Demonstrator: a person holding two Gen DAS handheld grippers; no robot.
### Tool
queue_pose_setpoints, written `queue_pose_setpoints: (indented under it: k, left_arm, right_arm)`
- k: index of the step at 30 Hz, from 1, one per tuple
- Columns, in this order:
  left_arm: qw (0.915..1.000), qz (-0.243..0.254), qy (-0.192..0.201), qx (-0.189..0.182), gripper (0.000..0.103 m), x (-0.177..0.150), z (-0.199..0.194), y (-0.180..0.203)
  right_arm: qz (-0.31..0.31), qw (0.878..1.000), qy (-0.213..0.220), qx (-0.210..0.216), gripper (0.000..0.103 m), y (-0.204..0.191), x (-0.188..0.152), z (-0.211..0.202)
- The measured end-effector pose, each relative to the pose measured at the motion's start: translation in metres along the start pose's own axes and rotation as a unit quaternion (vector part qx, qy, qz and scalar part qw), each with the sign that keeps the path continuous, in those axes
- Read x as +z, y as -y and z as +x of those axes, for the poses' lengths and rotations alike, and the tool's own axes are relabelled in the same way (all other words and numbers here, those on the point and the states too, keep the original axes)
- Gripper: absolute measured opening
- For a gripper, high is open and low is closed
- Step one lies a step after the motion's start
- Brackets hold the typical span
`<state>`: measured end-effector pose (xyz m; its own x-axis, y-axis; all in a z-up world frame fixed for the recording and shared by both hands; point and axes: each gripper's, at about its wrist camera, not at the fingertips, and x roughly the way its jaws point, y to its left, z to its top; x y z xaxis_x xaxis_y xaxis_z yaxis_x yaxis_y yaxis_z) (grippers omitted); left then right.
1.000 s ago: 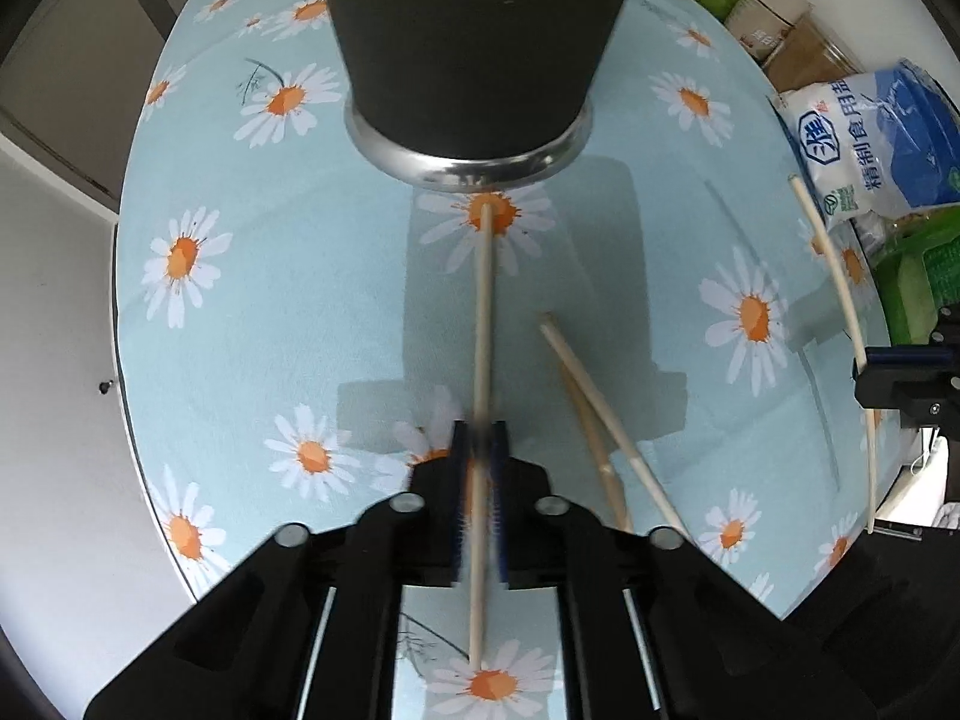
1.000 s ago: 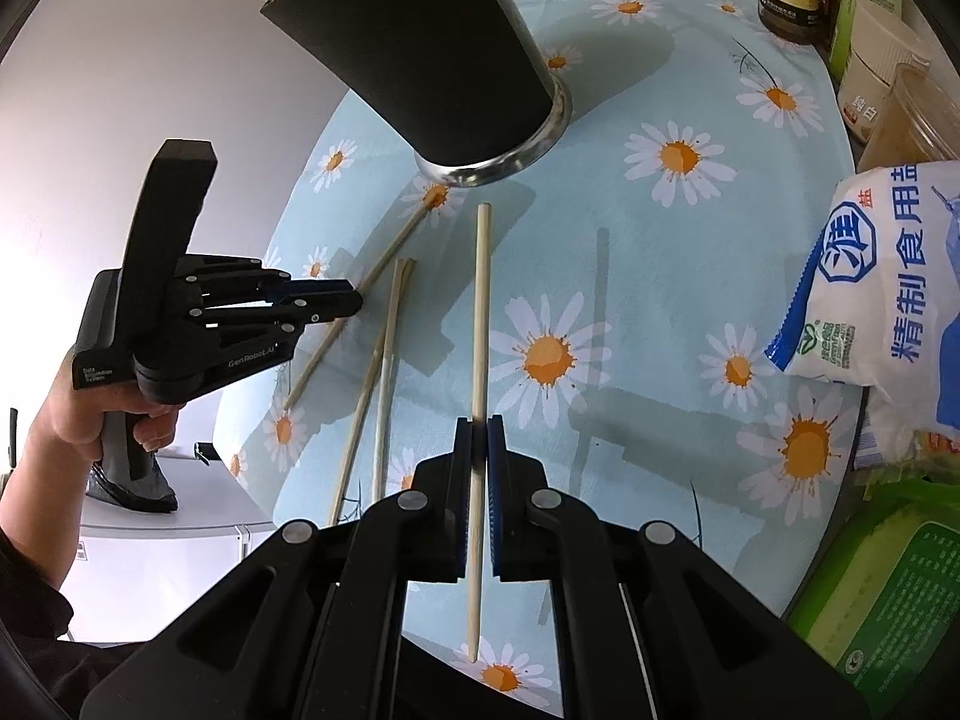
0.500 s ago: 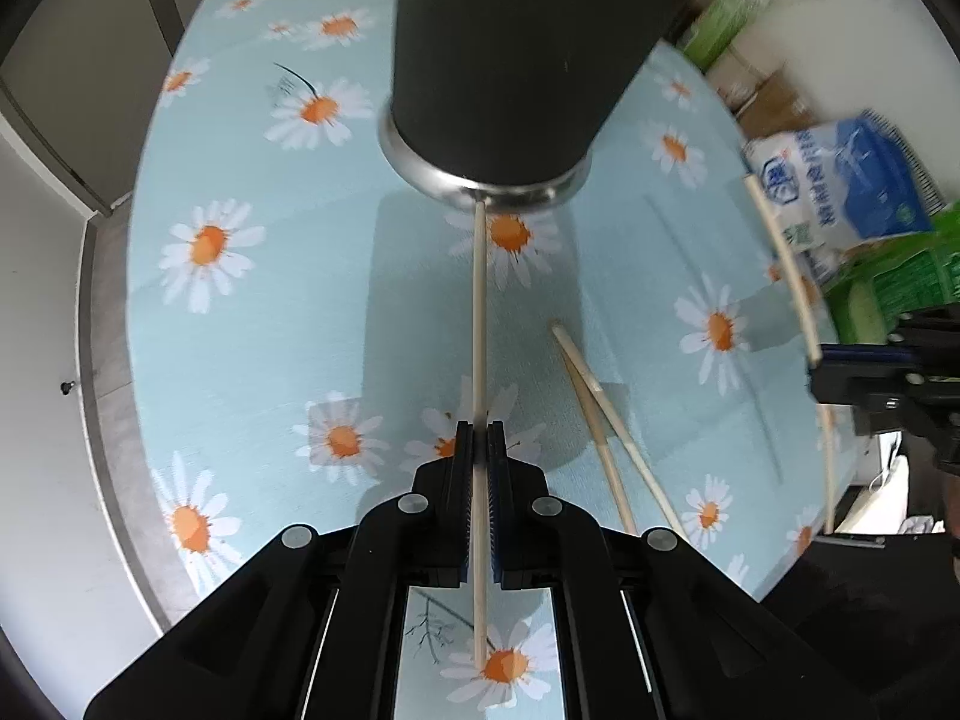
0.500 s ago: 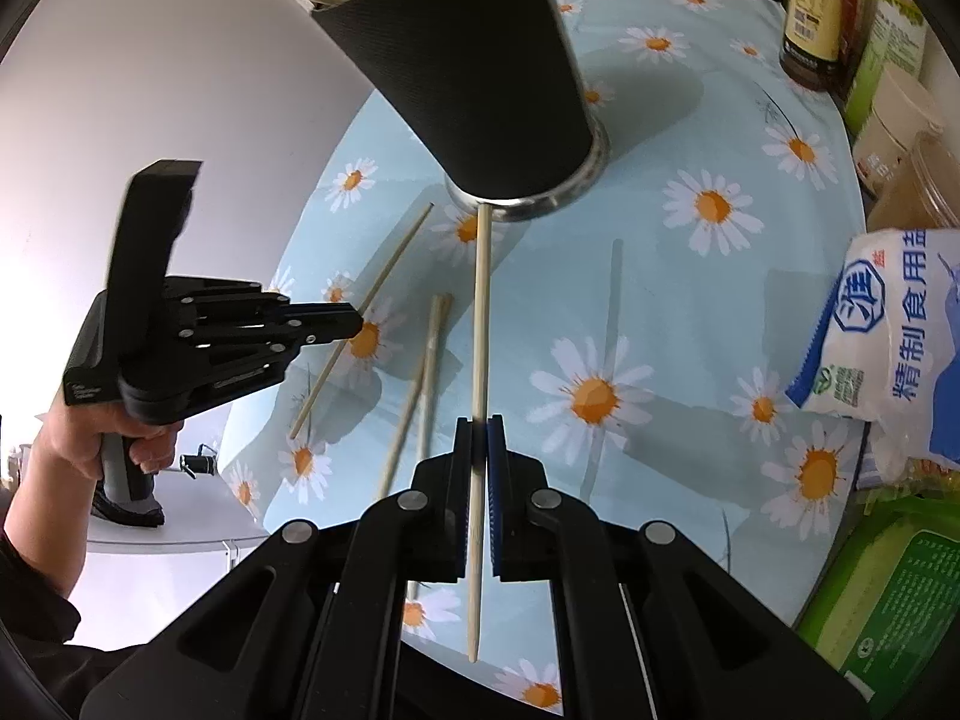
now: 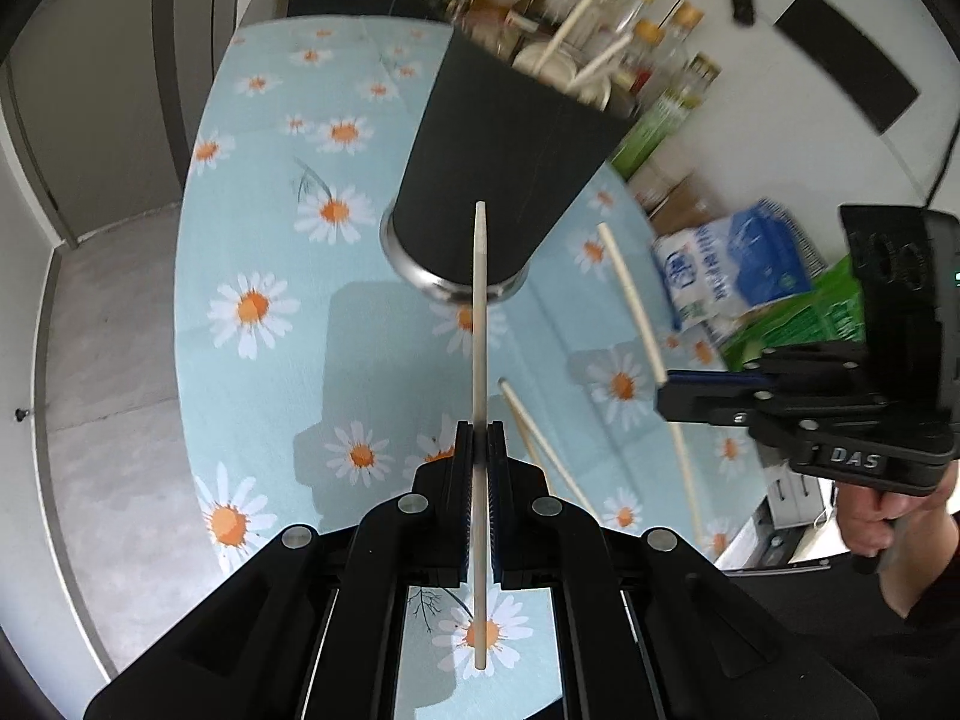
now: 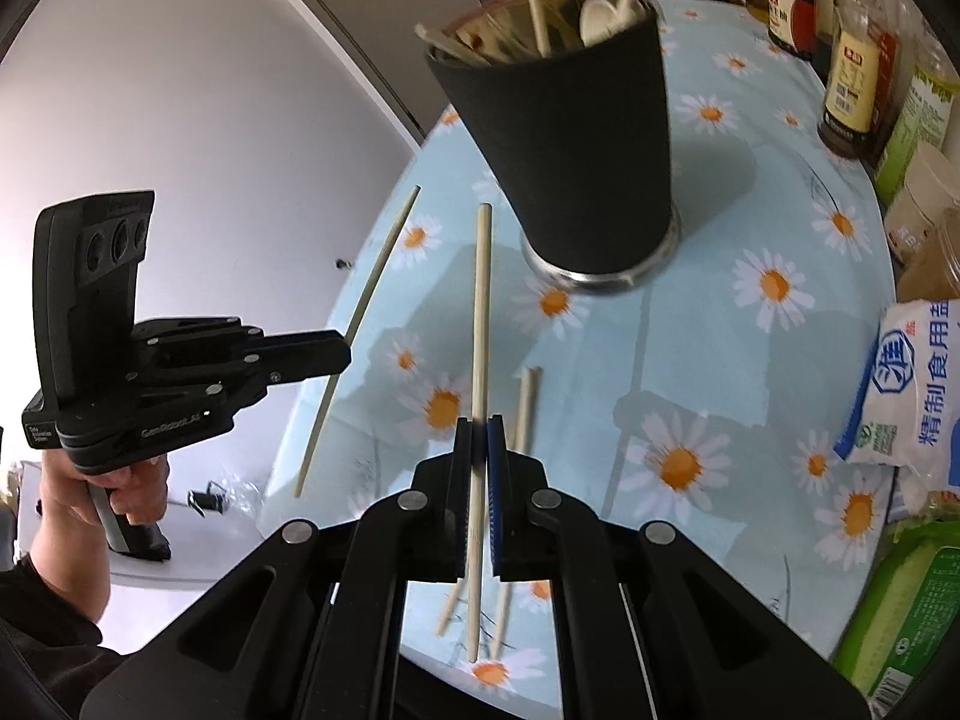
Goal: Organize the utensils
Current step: 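Lift both held chopsticks up over the black holder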
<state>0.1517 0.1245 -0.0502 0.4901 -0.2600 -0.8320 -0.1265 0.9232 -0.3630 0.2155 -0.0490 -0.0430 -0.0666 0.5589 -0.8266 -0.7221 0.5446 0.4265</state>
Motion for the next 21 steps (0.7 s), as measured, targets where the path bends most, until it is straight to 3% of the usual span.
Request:
queue_pose_setpoints:
  k: [10, 17, 21]
  left_arm:
    - [0.9958, 0.036, 0.068, -0.050, 0.004, 0.018, -0.034, 0.001]
    - [0.9903, 0.058, 0.104, -0.071, 0.004, 0.035, -0.046, 0.007]
    - [0.9841, 0.060, 0.147, -0.081, 0.004, 0.050, -0.056, 0.008]
  right_arm:
    - [-0.009, 0.996, 0.090, 0.011, 0.006, -0.018, 0.009, -0.025]
    - [-0.018, 0.985, 0.168, 0.024, 0.006, -0.026, 0.019, -0.050]
    - [-0.016, 0.977, 0.213, 0.019, 0.006, -0.024, 0.033, -0.064]
